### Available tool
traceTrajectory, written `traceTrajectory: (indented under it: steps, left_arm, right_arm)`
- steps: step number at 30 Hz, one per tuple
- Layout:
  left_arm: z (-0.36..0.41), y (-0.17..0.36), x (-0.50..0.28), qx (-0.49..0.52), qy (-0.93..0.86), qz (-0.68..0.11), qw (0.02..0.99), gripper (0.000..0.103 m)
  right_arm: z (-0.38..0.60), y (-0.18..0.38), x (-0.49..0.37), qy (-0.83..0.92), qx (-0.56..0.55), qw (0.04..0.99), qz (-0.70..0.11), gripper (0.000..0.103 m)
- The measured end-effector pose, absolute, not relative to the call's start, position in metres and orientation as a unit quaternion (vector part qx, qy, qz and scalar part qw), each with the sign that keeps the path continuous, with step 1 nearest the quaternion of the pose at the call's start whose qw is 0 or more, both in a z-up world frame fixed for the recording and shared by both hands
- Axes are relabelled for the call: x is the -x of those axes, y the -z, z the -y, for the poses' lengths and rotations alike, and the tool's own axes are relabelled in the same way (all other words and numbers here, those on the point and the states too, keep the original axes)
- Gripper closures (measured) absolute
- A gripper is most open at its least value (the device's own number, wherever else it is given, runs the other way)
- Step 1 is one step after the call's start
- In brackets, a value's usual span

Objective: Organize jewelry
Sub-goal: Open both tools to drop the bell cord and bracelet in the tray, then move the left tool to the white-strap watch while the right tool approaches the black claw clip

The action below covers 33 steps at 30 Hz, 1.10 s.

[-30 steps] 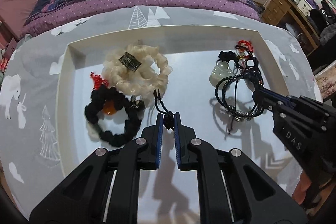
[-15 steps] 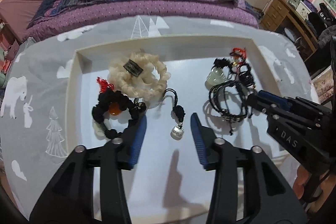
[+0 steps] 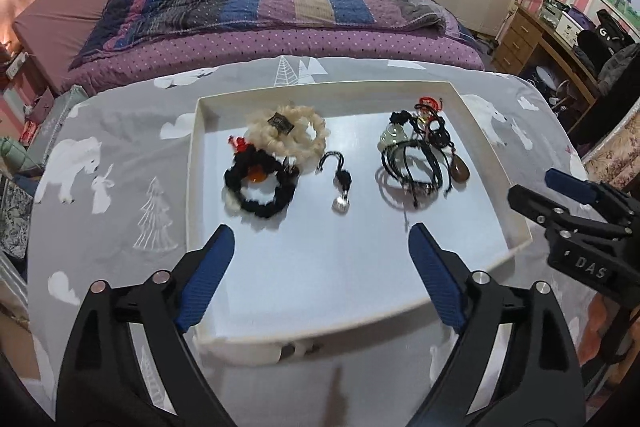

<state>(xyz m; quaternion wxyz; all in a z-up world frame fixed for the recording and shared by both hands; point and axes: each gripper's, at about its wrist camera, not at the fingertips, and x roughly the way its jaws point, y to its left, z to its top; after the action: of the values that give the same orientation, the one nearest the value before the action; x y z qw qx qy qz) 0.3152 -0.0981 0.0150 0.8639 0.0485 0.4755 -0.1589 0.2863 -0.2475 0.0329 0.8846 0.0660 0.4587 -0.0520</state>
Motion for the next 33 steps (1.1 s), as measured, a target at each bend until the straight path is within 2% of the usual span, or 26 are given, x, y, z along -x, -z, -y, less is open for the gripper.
traceTrajectory:
  steps: [2, 4, 11, 19, 27, 33]
  left_arm:
    - [0.094, -0.018, -0.302, -0.054, 0.153, -0.466, 0.870, 0.005]
    - [0.089, -0.022, -0.288, -0.055, 0.148, -0.458, 0.875, 0.003]
    - [0.072, -0.028, -0.245, -0.054, 0.152, -0.447, 0.880, 0.003]
    - [0.051, -0.029, -0.195, -0.061, 0.144, -0.439, 0.885, 0.003]
    - [0.030, -0.014, -0.149, -0.080, 0.139, -0.449, 0.879, 0.003]
    - [0.022, 0.010, -0.132, -0.083, 0.141, -0.491, 0.856, 0.003]
  right_arm:
    - [0.246, -0.037, -0.273, 0.054, -0.067, 0.886, -0.456, 0.027]
    - [0.246, -0.042, -0.258, 0.059, -0.069, 0.887, -0.452, 0.023]
    - [0.241, -0.059, -0.206, 0.075, -0.060, 0.899, -0.428, 0.013]
    - [0.236, -0.067, -0.153, 0.077, -0.047, 0.911, -0.403, 0.011]
    - [0.248, -0.043, -0.103, 0.088, -0.071, 0.888, -0.446, 0.011]
    - [0.255, -0.022, -0.084, 0.098, -0.076, 0.865, -0.486, 0.011]
